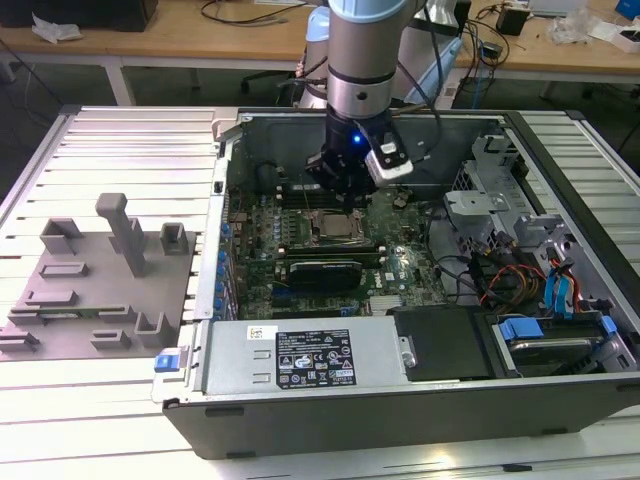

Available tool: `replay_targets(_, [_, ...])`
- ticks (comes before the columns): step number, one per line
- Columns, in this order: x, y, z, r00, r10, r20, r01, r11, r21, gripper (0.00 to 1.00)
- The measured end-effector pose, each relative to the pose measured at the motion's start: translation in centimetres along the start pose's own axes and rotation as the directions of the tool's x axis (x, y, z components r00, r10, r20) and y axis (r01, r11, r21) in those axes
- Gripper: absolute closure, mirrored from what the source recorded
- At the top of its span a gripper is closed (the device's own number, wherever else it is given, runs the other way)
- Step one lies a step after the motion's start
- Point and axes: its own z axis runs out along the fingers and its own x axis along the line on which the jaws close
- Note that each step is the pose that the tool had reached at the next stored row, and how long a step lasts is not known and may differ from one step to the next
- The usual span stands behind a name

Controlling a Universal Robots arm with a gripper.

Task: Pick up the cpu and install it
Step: 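Close the cpu cover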

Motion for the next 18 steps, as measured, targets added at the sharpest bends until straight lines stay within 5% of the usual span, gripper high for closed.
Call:
replay_targets(1, [0.09,-0.03,0.01,0.9973,-0.074,-0.0004,0.074,0.9973,-0.0028,0.89])
replay_targets(18, [1.43,-0.17,0.11,0.9973,-0.074,-0.0007,0.074,0.9973,-0.0025,0.89])
